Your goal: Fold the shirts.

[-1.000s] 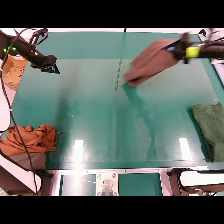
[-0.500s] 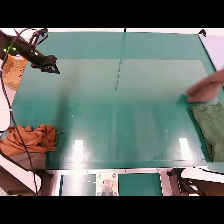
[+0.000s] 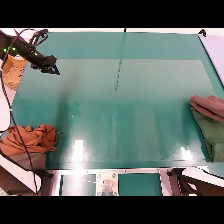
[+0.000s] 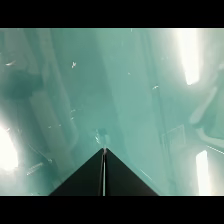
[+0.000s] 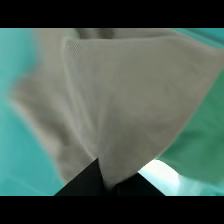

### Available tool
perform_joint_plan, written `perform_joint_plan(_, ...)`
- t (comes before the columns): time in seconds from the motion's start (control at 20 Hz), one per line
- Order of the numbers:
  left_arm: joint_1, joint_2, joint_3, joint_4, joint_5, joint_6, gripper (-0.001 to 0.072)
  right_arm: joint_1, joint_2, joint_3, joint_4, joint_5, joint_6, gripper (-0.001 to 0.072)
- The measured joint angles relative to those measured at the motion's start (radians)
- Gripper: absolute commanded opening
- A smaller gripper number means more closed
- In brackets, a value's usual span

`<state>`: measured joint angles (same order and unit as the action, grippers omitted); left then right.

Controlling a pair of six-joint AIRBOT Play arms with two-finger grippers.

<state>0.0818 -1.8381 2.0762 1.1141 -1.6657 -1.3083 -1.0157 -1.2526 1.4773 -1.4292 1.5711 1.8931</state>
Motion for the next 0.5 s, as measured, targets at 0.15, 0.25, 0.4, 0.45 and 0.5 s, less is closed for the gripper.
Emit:
perform_joint_plan(0.15,0.0,0.0,0.0,0.0,-0.006,0.0,0.0022,-0.008,0.016,-0.133,-0.103,0.001,0.021,0.0014)
perform_joint_plan(0.25,0.0,0.0,0.0,-0.001,-0.006,0.0,0.0022,-0.01,0.022,-0.222,-0.141,-0.03,0.03,0.0016)
perform_joint_plan(0.4,0.0,0.0,0.0,-0.001,-0.005,0.0,0.0022,-0.011,0.018,-0.334,-0.177,-0.082,0.036,0.0614)
perform_joint_plan(0.45,0.0,0.0,0.0,-0.001,-0.003,0.0,0.0022,-0.011,0.012,-0.356,-0.186,-0.092,0.037,0.062)
perform_joint_plan(0.5,0.0,0.0,0.0,-0.001,-0.002,0.0,0.0023,-0.012,0.008,-0.37,-0.195,-0.095,0.038,0.062)
